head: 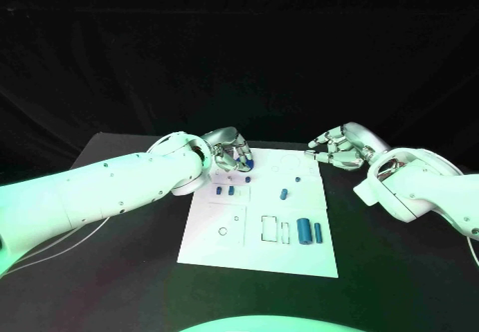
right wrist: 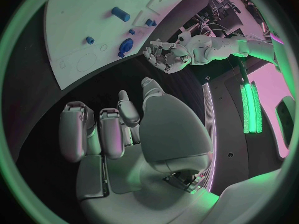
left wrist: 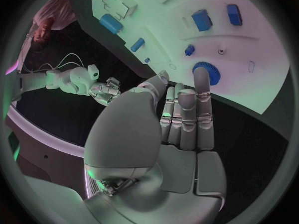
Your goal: Assemble the parts on the task board
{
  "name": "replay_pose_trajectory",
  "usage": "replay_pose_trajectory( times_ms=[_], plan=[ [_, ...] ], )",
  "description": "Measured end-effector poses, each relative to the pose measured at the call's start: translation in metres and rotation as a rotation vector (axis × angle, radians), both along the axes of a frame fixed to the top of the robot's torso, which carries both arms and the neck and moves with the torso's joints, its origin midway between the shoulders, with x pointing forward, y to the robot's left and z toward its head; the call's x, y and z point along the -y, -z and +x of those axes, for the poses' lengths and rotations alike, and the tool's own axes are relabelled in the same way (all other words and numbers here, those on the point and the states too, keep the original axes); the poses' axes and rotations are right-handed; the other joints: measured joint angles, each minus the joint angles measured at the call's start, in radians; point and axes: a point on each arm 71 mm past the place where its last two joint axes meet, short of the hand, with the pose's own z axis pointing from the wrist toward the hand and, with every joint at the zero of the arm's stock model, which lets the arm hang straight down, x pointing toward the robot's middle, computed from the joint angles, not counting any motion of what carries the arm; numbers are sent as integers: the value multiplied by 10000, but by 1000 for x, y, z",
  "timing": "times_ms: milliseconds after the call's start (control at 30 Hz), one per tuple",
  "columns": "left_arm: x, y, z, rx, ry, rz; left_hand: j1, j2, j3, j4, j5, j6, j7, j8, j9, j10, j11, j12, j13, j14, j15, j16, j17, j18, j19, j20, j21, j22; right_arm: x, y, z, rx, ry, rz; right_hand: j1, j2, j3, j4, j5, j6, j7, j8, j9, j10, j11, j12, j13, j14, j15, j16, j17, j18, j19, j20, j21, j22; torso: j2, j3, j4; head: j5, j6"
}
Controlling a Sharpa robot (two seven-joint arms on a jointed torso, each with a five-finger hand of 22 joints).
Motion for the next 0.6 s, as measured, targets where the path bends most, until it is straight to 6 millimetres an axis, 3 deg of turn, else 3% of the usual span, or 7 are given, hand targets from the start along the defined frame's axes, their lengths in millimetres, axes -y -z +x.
replay_pose_trajectory(
  times_ms=[100,267,333,400,467,600],
  plan=[
    [4,3,3,335,229,396,0,0,99,-42,0,85,9,-96,-199,-16,16,-239,-315,344,3,480,264,0,221,-12,154,110,-1,0,0,11,-19,10,0,0,0,0,39,0,0,0,-9,0,0,-31,-23,0,0,-13,1,0,-19,19,-32,0,5,-4,-5,-17,25],
    [11,9,7,589,519,1006,0,0,253,-133,0,286,-5,-239,-469,58,90,-558,-781,898,11,1377,889,0,918,-12,1226,1364,-1,1,-1,10,-34,19,0,0,0,0,81,0,0,0,-9,0,0,-41,-34,0,0,-13,8,1,-35,35,-39,-1,12,-4,-14,-36,49],
    [12,11,8,613,588,1231,0,0,296,-159,0,395,1,-238,-541,58,90,-661,-926,1069,4,1706,1148,-167,1146,-12,1624,1841,-1,1,-1,11,-39,21,0,0,0,0,81,0,0,0,-9,0,0,-41,-34,0,0,-13,8,0,-35,35,-39,-1,12,-3,-14,-48,50],
    [14,13,10,613,666,1480,-46,-46,327,-190,0,444,-17,-295,-620,102,127,-745,-1067,1230,7,2020,1398,-170,1360,-17,2011,2303,-1,1,-1,14,-46,25,0,0,0,0,81,0,0,0,-9,0,0,-41,-35,0,0,-13,8,0,-35,35,-39,-1,13,-1,-14,-58,50],
    [15,15,11,573,744,1721,-72,-72,326,-190,0,513,-23,-295,-679,150,108,-814,-1183,1374,0,2292,1630,-322,1544,-16,2359,2725,-2,1,-1,17,-53,29,0,0,0,0,82,0,0,0,-9,1,0,-41,-34,0,0,-13,7,0,-34,35,-39,-2,13,0,-15,-70,41],
    [16,18,13,443,861,2107,-82,-82,353,-217,0,601,-42,-351,-765,229,98,-876,-1327,1501,-21,2585,1875,-324,1768,-27,2796,3270,-2,1,-1,21,-61,33,0,-1,0,0,138,0,0,0,-9,1,0,-41,-35,0,0,-13,7,0,-34,35,-39,-2,12,6,-10,-82,21]
  ],
)
